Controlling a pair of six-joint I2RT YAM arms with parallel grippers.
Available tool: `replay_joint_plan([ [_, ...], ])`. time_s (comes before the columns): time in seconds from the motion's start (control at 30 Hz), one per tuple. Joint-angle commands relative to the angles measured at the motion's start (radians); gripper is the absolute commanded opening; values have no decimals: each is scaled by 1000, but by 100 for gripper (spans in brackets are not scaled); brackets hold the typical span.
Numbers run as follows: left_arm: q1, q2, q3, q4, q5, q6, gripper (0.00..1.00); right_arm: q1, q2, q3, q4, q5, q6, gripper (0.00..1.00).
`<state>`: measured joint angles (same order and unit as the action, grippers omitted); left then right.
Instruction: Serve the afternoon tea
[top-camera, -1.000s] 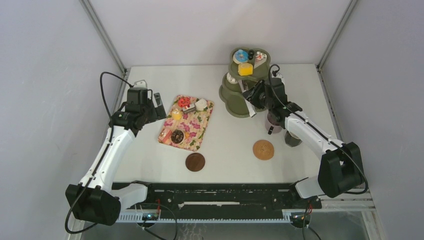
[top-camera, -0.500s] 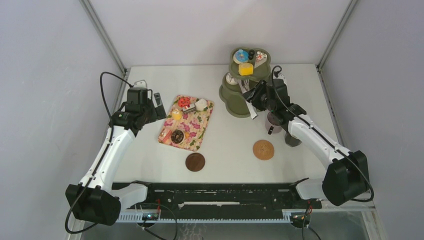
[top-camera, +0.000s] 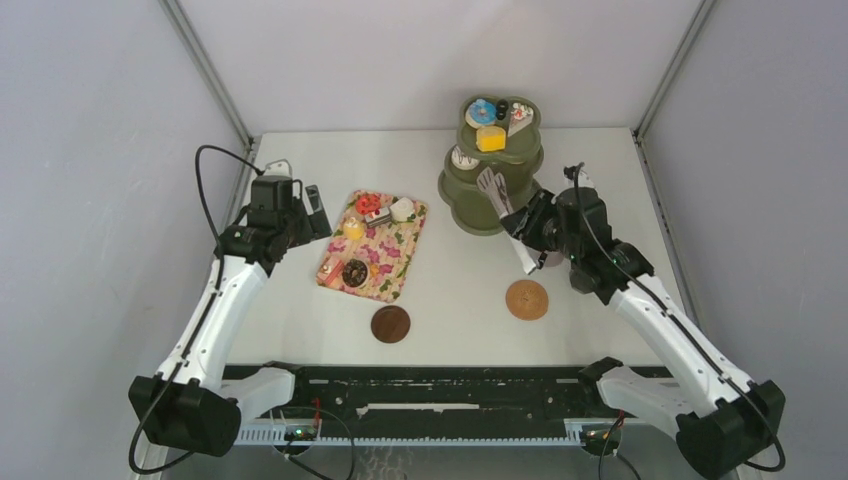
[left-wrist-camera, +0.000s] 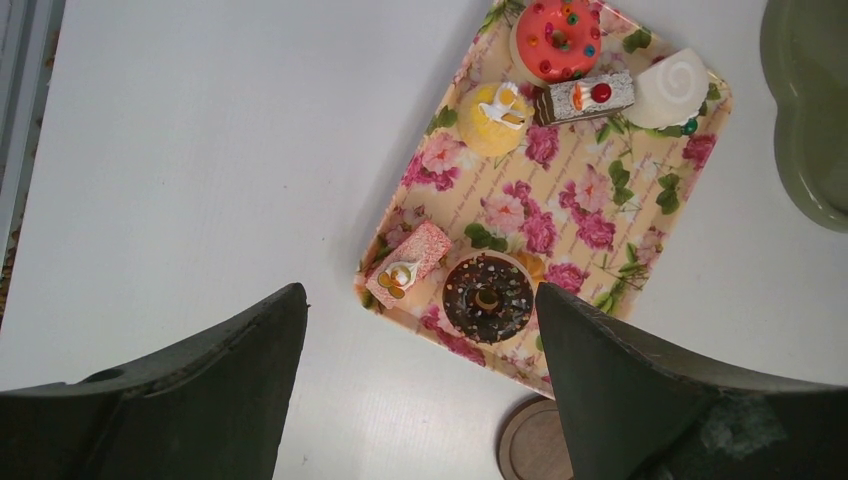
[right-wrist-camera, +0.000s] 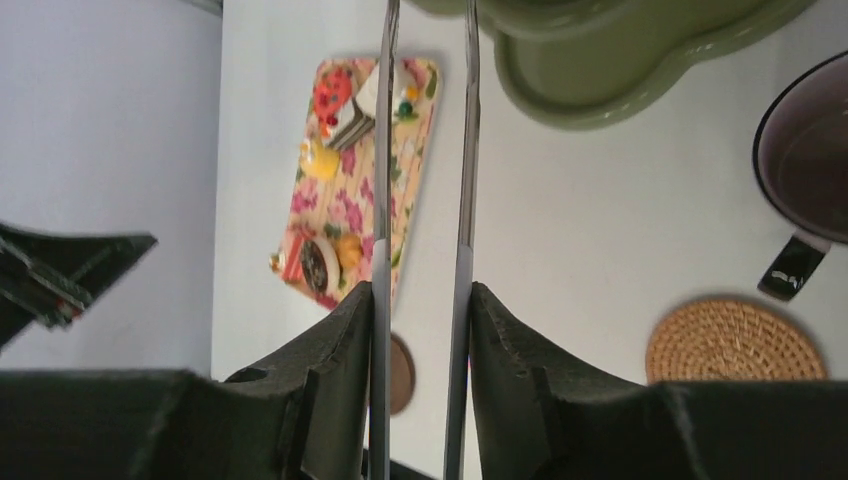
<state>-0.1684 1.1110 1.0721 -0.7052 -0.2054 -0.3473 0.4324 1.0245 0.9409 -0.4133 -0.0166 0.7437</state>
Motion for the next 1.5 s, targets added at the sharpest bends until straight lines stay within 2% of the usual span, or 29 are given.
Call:
replay_joint_plan([
  [0.0, 7, -45, -6, 26, -1, 7, 89, 84, -81, -5, -92, -18, -92, 43],
  [0.2, 7, -41, -13, 27, 8, -2, 89, 351, -70, -14, -60, 111, -144, 44],
  [0.4, 6, -33, -2, 24, 14, -2, 89, 447, 131, 32, 41, 155, -128, 46],
  [0.67, 7, -31, -5, 23, 7, -1, 89, 387, 371, 145, 158, 169, -60, 47],
  [0.97, 8, -17, -3, 24, 1, 7, 89, 306, 563, 286, 195, 135, -47, 48],
  [1.47, 11, -16, -9, 27, -3, 11, 89, 288, 745, 417, 184, 87, -47, 48],
])
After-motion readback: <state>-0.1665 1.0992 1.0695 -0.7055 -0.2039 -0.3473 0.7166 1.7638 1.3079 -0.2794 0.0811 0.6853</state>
